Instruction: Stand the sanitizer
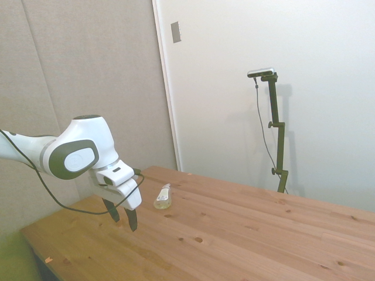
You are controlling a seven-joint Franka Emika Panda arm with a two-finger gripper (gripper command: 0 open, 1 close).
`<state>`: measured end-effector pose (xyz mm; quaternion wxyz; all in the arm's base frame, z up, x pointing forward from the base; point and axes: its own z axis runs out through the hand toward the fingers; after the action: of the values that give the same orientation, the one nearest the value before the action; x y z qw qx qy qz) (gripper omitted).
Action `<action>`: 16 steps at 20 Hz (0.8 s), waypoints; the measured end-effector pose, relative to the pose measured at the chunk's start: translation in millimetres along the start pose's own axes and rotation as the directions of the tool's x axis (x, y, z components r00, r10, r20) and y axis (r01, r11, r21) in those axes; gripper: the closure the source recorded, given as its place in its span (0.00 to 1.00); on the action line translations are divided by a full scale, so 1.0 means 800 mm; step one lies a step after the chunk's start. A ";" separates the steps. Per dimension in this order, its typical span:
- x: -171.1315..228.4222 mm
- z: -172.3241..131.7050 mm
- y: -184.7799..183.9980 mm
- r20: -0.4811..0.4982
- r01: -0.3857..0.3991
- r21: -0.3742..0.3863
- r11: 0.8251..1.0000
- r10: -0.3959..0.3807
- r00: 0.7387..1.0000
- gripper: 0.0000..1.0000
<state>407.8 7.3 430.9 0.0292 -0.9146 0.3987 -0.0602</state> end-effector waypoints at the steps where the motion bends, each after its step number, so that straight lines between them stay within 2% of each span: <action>1: 0.000 0.000 0.000 0.000 0.000 0.000 1.000 0.000 1.000 0.00; 7: 0.021 -0.001 -0.034 -0.056 0.008 0.023 1.000 -0.007 0.998 0.00; 16: 0.069 0.002 -0.154 -0.171 0.011 0.086 0.996 0.004 0.985 0.00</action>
<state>534.3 50.6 446.9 0.0343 -0.9047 0.3951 -0.1557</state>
